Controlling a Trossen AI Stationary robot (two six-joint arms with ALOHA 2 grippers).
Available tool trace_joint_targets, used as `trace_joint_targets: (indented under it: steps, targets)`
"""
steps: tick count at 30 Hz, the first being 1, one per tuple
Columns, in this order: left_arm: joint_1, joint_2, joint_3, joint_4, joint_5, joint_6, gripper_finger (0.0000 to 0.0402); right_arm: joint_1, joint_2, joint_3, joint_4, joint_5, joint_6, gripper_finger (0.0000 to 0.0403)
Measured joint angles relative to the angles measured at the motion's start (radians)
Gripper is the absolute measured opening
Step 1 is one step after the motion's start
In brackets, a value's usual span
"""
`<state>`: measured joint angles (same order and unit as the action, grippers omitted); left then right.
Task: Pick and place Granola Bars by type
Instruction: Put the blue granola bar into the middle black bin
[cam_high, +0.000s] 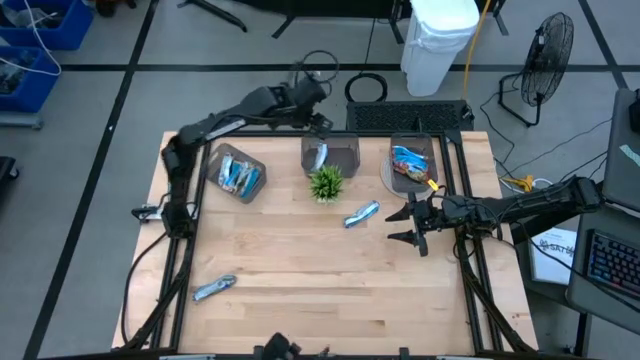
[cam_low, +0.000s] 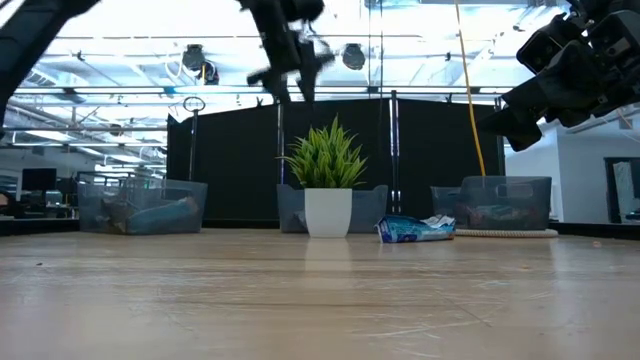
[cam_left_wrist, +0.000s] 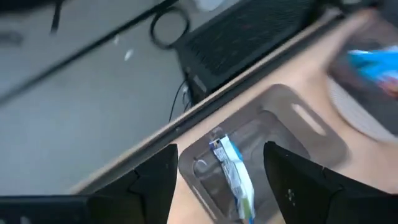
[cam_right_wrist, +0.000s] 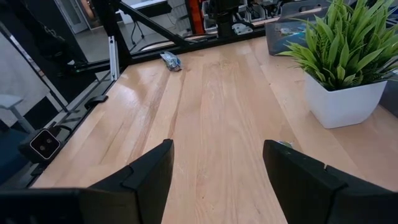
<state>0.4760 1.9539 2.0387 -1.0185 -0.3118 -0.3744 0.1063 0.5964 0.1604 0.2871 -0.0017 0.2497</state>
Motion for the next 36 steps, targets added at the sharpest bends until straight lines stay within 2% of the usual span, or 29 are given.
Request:
trace_joint_targets:
  steps: [6, 9, 12, 20, 27, 30, 36]
  targets:
    - [-0.088, -0.147, 0.0, -0.1, 0.042, 0.238, 0.0236, 0.0, 0.0, 0.0, 0.0, 0.0, 0.0, 0.0238]
    - [-0.152, -0.209, 0.0, -0.189, 0.034, 0.304, 0.024, 0.0, 0.0, 0.0, 0.0, 0.0, 0.0, 0.0238]
    - [-0.228, -0.257, 0.0, -0.297, 0.03, 0.306, 0.0241, 0.0, 0.0, 0.0, 0.0, 0.0, 0.0, 0.0238]
    - [-0.45, -0.321, 0.0, -0.552, 0.039, 0.199, 0.0241, 0.0, 0.0, 0.0, -0.001, 0.0, 0.0, 0.0238]
    - [-0.629, -0.323, -0.025, -0.539, 0.052, 0.196, 0.0241, 0.0, 0.0, 0.0, 0.0, 0.0, 0.0, 0.0238]
    - [-0.676, -0.334, -0.114, -0.489, 0.034, 0.172, 0.0241, 0.0, 0.0, 0.0, 0.0, 0.0, 0.0, 0.0238]
    - [-0.755, -0.437, -0.4, -0.32, 0.059, 0.095, 0.0241, 0.0, 0.0, 0.0, 0.0, 0.0, 0.0, 0.0238]
